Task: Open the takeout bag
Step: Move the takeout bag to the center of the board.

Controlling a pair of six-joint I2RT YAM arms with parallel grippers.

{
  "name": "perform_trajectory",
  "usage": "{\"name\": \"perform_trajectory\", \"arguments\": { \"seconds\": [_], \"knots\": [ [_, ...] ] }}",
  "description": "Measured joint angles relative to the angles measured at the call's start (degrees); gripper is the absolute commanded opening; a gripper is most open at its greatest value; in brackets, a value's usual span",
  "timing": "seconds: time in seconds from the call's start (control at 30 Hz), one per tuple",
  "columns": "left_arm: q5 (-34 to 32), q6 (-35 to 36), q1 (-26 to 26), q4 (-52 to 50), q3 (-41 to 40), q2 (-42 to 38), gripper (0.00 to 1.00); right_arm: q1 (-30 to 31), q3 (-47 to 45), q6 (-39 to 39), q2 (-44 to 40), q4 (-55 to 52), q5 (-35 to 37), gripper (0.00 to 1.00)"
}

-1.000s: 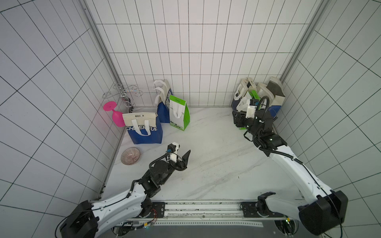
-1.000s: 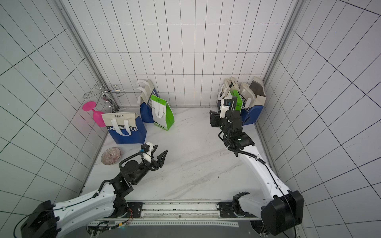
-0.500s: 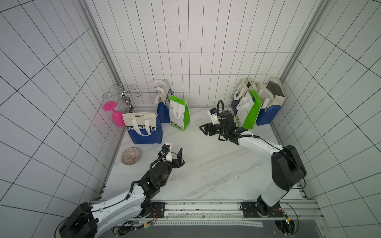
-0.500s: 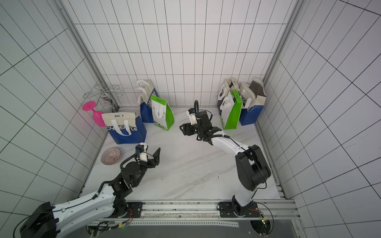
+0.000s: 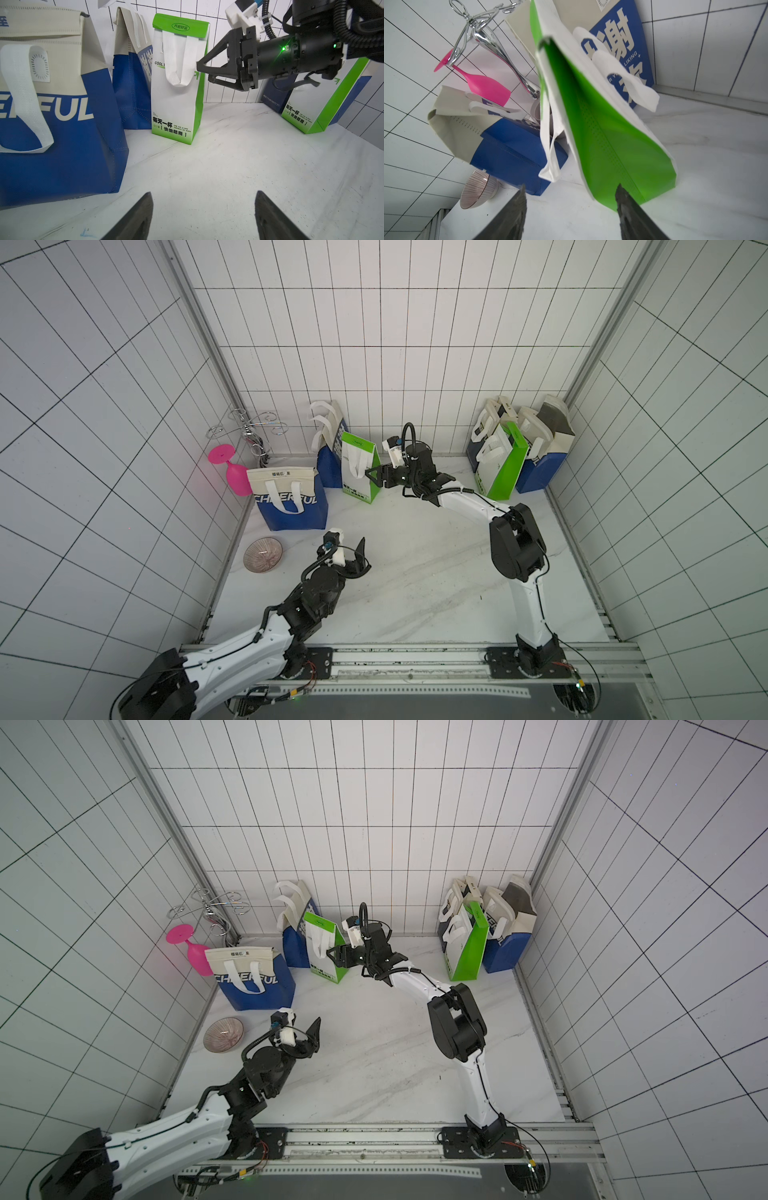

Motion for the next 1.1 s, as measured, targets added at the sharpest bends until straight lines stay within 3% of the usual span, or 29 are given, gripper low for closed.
{"name": "perform_trajectory", "arguments": {
  "seconds": [0.1,0.2,0.27,0.33,0.6,1.1],
  "knots": [
    [0.0,-0.02,0.02,0.11,0.0,0.28,0.78,0.02,4.66,0.9,3.28,-0.39,-0.57,0.55],
    [0.04,-0.04,0.11,0.2,0.0,0.92,0.77,0.04,8.83,1.33,6.08,-0.92,-0.79,0.36],
    [0.07,-0.04,0.17,0.2,0.0,1.33,0.77,0.07,10.91,1.62,7.5,-1.38,-0.92,0.14],
    [0.09,-0.04,0.17,0.17,0.0,1.57,0.77,0.09,11.1,1.75,7.67,-1.77,-1.2,0.0],
    [0.42,0.0,0.24,0.33,0.0,1.99,0.77,0.11,6.93,-0.11,3.69,-2.45,-0.63,0.0],
    [8.9,0.96,0.26,0.46,0.0,-0.35,0.76,0.44,-42.36,-2.86,-37.31,0.83,-6.88,0.0]
  ]
}}
